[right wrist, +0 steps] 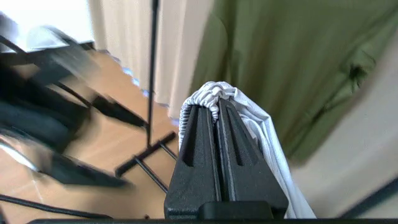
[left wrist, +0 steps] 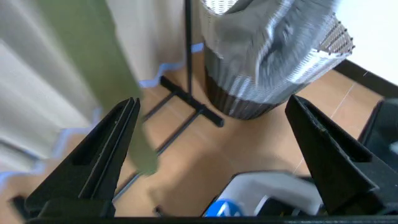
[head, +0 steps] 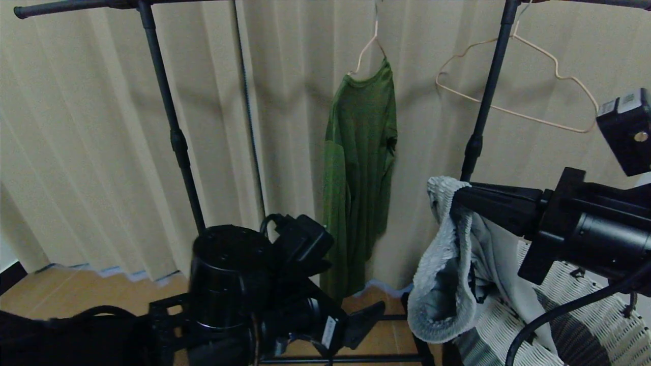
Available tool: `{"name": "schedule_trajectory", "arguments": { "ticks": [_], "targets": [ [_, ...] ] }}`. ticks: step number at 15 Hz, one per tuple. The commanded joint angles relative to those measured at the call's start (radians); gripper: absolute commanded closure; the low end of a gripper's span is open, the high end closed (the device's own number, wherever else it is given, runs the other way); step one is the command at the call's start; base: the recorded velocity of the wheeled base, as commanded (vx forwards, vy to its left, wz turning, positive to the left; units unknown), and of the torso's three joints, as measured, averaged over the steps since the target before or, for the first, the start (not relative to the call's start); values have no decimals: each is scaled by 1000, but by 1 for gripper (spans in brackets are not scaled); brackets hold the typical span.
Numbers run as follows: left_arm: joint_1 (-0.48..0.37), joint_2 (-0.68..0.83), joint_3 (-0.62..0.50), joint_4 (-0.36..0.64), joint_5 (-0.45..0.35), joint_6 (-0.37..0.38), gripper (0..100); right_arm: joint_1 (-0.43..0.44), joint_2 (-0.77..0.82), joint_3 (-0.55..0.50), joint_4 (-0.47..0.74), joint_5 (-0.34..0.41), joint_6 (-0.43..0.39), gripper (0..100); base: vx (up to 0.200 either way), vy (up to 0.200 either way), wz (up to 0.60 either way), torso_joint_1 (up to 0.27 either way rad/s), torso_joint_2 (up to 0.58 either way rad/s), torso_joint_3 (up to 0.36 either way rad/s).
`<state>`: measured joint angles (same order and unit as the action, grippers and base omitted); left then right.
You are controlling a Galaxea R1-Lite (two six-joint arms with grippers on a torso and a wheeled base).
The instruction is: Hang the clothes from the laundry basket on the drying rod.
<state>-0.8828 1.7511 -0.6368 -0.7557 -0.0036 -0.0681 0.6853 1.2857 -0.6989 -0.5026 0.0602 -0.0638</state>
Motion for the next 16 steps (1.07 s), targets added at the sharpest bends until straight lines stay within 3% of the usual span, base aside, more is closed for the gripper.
{"name": "schedule_trajectory", "arguments": {
  "ticks": [1,8,10,14,15,16],
  "targets": [
    [-42,169,-49,-54,24,-30,0,31,-34,-4,1,4,4,100,0,0,0,0,0,0],
    [-82,303,-188,-111,47,-157,0,88,-72,-8,-2,32,44,100,0,0,0,0,0,0],
    [-78,337,-208,-111,91,-157,0,88,-88,-14,-1,44,44,100,0,0,0,0,0,0],
    [-71,343,-188,-109,108,-157,0,86,-91,-14,-1,46,44,100,0,0,0,0,0,0],
    [-67,341,-179,-109,108,-157,100,85,-92,-16,-1,46,44,100,0,0,0,0,0,0],
    [-67,341,-175,-109,108,-157,100,85,-92,-16,-1,46,44,100,0,0,0,0,0,0]
  ]
}}
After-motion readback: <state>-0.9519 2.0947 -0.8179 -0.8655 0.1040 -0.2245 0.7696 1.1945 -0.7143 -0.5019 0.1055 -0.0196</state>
